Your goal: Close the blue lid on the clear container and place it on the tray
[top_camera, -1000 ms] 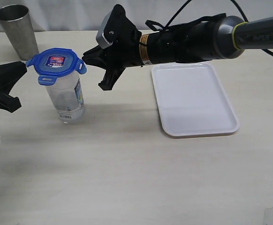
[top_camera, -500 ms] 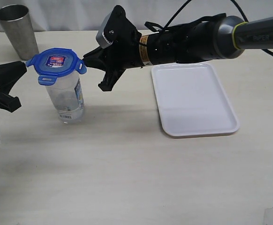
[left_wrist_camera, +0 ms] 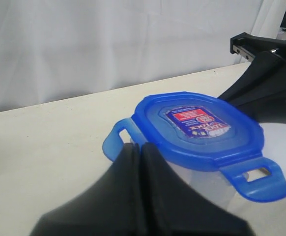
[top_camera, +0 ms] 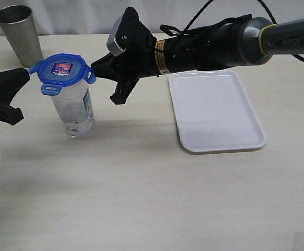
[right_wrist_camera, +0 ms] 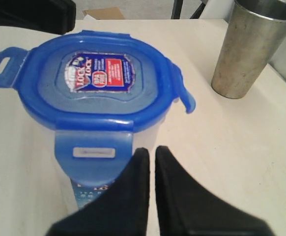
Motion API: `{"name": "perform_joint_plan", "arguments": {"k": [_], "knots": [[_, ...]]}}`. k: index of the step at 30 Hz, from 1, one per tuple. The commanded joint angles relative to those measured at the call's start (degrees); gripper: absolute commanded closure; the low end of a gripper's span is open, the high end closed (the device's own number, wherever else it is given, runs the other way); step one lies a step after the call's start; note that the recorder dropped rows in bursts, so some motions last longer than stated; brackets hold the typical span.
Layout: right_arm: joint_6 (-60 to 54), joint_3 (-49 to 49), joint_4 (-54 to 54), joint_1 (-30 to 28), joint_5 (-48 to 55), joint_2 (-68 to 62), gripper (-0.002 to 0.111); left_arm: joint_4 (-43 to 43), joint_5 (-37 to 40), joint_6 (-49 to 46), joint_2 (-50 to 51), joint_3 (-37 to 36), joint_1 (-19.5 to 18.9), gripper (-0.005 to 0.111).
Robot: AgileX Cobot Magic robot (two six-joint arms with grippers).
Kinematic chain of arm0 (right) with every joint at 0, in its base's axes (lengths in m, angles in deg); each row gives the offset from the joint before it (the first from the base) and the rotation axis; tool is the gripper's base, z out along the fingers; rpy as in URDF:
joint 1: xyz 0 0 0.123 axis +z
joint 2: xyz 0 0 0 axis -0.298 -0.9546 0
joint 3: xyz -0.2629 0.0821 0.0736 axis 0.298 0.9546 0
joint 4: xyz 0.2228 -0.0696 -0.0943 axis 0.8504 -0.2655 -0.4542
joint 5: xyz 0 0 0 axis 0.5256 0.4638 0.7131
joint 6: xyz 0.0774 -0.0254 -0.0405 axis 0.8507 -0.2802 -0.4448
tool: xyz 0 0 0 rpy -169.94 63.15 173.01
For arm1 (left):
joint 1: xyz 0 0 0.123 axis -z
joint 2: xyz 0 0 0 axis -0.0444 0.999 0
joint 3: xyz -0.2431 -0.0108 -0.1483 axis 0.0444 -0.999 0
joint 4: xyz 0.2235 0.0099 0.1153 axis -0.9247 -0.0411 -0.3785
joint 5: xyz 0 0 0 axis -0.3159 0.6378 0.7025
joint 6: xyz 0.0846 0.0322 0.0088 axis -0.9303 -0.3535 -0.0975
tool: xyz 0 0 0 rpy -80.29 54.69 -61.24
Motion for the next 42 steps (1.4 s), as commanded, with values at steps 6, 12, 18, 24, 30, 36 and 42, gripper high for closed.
{"name": "perform_joint_plan", "arguments": {"k": [6, 12, 18, 24, 30, 36, 42], "knots": [[0.68, -0.09, -1.17, 0.04, -0.79, 0.57, 0.104, 0.40, -0.77, 0.15, 0.09, 0.09, 0.01, 0.107], [0.68, -0.09, -1.65, 0.04, -0.79, 0.57, 0.104, 0.50, -0.77, 0.15, 0.09, 0.09, 0.01, 0.107], [0.68, -0.09, -1.65, 0.04, -0.79, 0.57, 0.104, 0.50, -1.13, 0.15, 0.09, 0.09, 0.01, 0.107], [0.68, -0.09, -2.34, -0.10, -0.24, 0.96, 0.104, 0.26, -1.12, 0.15, 0.09, 0.09, 0.01, 0.107], [3.20, -0.09, -5.40, -0.10, 7.06, 2.93, 0.104, -1.09, -0.70, 0.15, 0.09, 0.09, 0.01, 0.107], [7.79, -0.09, -10.26, -1.73, 12.51, 4.01, 0.104, 0.85, 5.80, 0.68, -1.38, 0.09, -0.11, 0.101], [10.33, -0.09, -9.15, -6.68, 8.14, 4.63, 0.104, -0.96, 11.98, 1.07, -3.91, -1.71, 0.02, 0.058]]}}
